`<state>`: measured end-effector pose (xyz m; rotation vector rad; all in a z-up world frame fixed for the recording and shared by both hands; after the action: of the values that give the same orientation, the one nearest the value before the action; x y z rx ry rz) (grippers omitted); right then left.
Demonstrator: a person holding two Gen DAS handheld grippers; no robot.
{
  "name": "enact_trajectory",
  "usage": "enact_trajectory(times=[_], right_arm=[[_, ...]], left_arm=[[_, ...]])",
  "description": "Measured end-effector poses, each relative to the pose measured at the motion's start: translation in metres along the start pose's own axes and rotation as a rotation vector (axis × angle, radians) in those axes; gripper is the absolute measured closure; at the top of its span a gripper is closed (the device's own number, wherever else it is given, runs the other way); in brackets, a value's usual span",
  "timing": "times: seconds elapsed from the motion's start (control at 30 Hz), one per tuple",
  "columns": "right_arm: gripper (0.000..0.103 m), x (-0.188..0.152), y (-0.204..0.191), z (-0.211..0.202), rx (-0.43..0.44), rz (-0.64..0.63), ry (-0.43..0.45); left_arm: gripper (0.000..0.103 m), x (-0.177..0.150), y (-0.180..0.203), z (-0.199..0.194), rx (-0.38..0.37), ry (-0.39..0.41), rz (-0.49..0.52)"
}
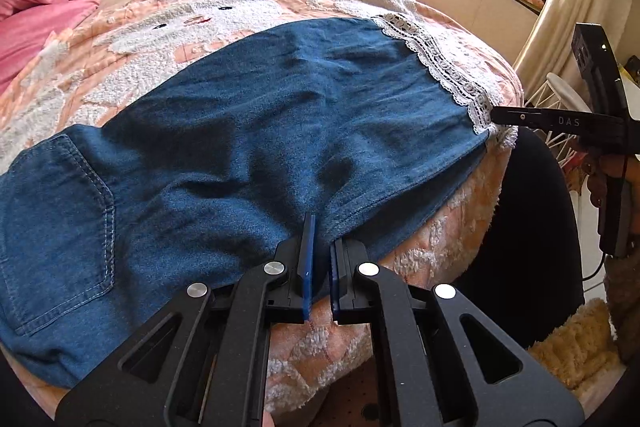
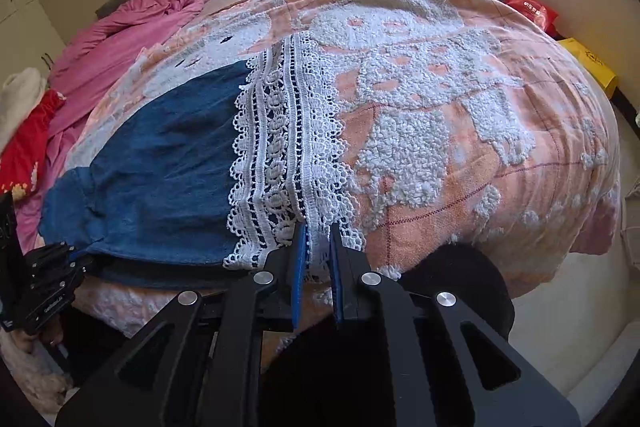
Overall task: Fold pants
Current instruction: 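Open both grippers and release the folded pants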
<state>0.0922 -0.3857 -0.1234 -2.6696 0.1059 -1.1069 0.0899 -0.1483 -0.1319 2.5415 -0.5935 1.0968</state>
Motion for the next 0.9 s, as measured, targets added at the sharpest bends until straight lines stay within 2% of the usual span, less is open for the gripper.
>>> enact_trajectory(times=[0.1, 0.17, 0.23, 0.27, 0.3, 0.33, 0.37, 0.4, 0.43, 0.5, 0.57, 0.63, 0.7, 0.8, 0.9], right_arm=[[0.092, 0.007, -0.004, -0.006, -0.056, -0.085, 0.033], [0.091, 0.003, -0.006, 0.002, -0.068, -0.129, 0.003], [0.087, 0.001, -0.003, 0.007, -0.073, -0.136, -0.004], [0.081, 0.001, -0.001, 0.004, -0.071, -0.122, -0.002], [0.073, 0.003, 0.002, 0.001, -0.074, -0.105, 0.003], [0.071, 0.005, 0.004, -0.005, -0.071, -0.077, 0.014], [0.069, 0.008, 0.006, -0.011, -0.061, -0.050, 0.026], [0.069, 0.012, 0.005, -0.019, -0.056, -0.037, 0.044], [0.069, 0.016, 0.003, -0.026, -0.051, -0.038, 0.068], [0.067, 0.023, -0.013, -0.035, -0.017, -0.069, 0.093], [0.063, 0.023, -0.043, -0.034, 0.069, -0.102, 0.089], [0.062, 0.019, -0.073, -0.025, 0.147, -0.143, 0.067], [0.062, 0.013, -0.097, -0.011, 0.187, -0.190, 0.034], [0.062, 0.003, -0.122, 0.008, 0.230, -0.244, -0.018], [0.062, -0.008, -0.117, 0.027, 0.195, -0.263, -0.077]], left_arm=[[0.099, 0.002, 0.002, 0.000, -0.008, 0.006, 0.000], [0.099, 0.000, 0.001, 0.004, -0.008, -0.001, -0.006], [0.098, -0.004, -0.001, 0.008, -0.008, -0.011, -0.021], [0.097, -0.005, -0.001, 0.008, -0.012, -0.012, -0.024], [0.091, -0.006, 0.000, 0.007, -0.022, -0.009, -0.027], [0.086, -0.006, 0.001, 0.005, -0.038, -0.009, -0.034], [0.073, -0.006, 0.003, 0.003, -0.053, -0.007, -0.039], [0.064, -0.007, 0.006, 0.001, -0.066, -0.004, -0.041], [0.063, -0.007, 0.008, -0.001, -0.065, 0.000, -0.035], [0.063, -0.008, 0.010, -0.005, -0.066, 0.002, -0.033], [0.063, -0.007, 0.010, -0.011, -0.074, 0.013, -0.060], [0.063, -0.003, 0.007, -0.022, -0.087, 0.039, -0.103], [0.063, 0.002, -0.002, -0.034, -0.084, 0.069, -0.142], [0.056, 0.003, -0.029, -0.047, -0.011, 0.085, -0.190], [0.054, -0.010, -0.063, -0.048, 0.104, 0.045, -0.238]])
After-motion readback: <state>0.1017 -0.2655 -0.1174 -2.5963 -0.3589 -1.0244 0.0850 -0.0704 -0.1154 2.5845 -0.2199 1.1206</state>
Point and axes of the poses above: each gripper's, at about its wrist camera, not at the fingertips, and z roughly the way its jaws point, y to its right, x to its top, the point moved 9 cm from there along z, roughly the way its jaws point, and after that the axes turned 10 degrees about y, right-handed, at the moved point
